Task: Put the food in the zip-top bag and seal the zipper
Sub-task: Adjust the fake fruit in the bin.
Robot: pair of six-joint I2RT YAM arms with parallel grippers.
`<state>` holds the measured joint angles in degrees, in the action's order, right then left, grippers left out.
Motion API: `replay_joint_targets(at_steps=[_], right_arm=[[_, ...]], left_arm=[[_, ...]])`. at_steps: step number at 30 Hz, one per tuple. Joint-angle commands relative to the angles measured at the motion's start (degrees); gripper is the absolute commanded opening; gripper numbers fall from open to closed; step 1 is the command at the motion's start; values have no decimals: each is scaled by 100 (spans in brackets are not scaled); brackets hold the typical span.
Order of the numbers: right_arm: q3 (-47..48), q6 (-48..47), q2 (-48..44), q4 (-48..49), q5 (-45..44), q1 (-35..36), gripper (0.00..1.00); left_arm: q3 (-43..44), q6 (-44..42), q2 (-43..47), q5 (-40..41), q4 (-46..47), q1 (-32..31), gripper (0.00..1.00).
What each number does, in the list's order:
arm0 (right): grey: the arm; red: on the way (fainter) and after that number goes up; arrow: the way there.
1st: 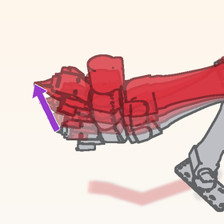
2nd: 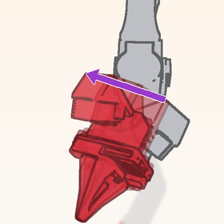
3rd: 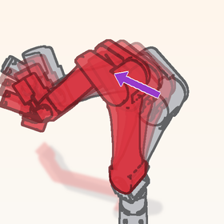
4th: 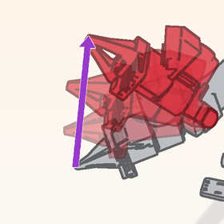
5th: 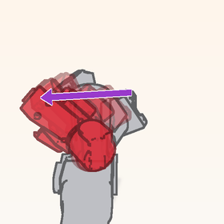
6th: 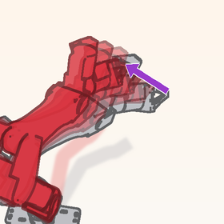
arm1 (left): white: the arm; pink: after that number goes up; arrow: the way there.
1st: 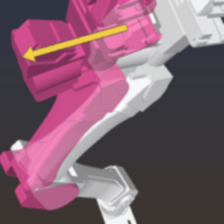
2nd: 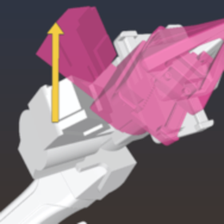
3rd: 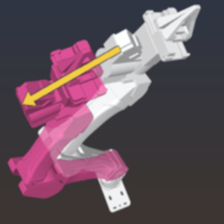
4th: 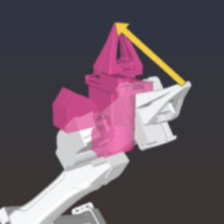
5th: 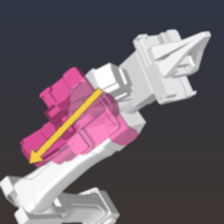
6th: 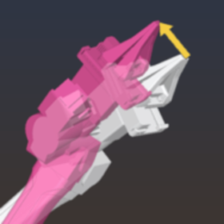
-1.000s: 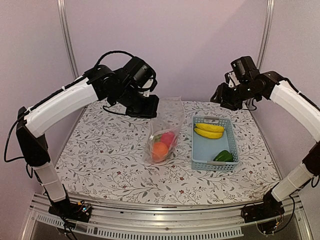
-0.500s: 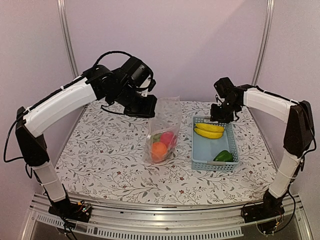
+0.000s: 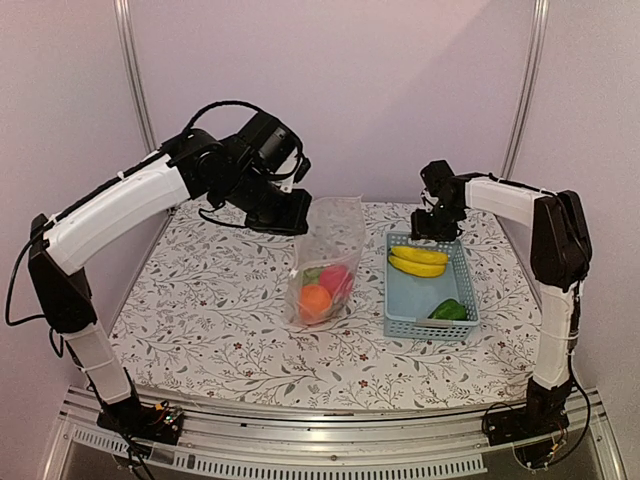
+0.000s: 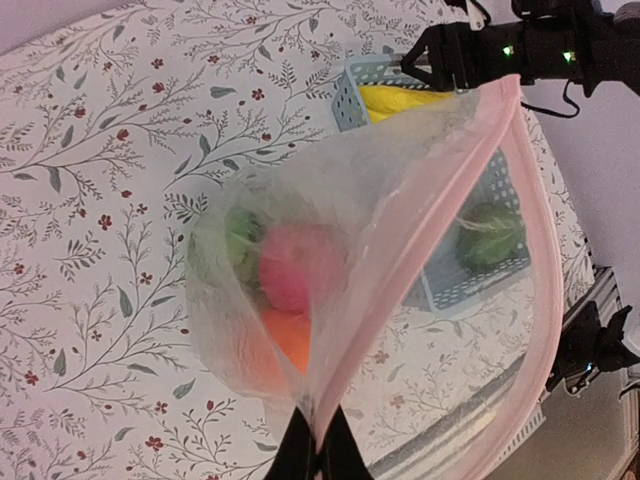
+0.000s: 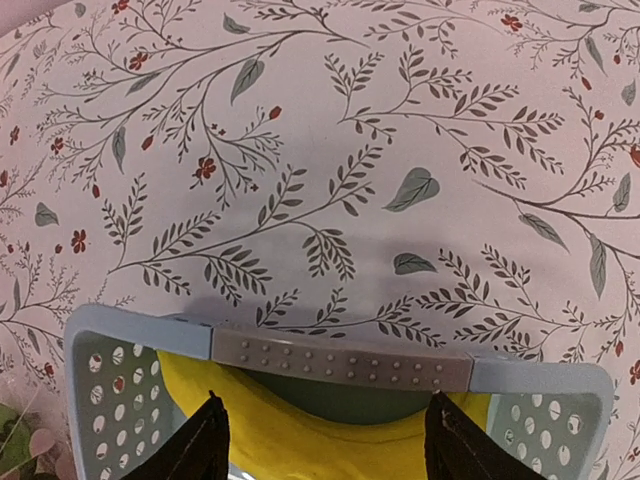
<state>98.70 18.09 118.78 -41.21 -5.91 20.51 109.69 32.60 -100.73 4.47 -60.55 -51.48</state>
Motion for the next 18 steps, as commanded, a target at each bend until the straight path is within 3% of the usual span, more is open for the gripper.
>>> replay_joint_targets(at_steps=[1,8,10,18], right_arm=[[-136,-342,92,55,245,-13,68],[-1330,-277,-695,268,527,-12,69],[-1594,-246,-917,318,957,4,69],[-1900,-15,-1704,-315,1402,565,70]], left_arm=[[-1,-158,246,-44,53,106,0],[-116,-198,286,-51,138,162,0],[-234,-202,324,-90,203,184,0],[-490,-187,411,-151,371,212,0]])
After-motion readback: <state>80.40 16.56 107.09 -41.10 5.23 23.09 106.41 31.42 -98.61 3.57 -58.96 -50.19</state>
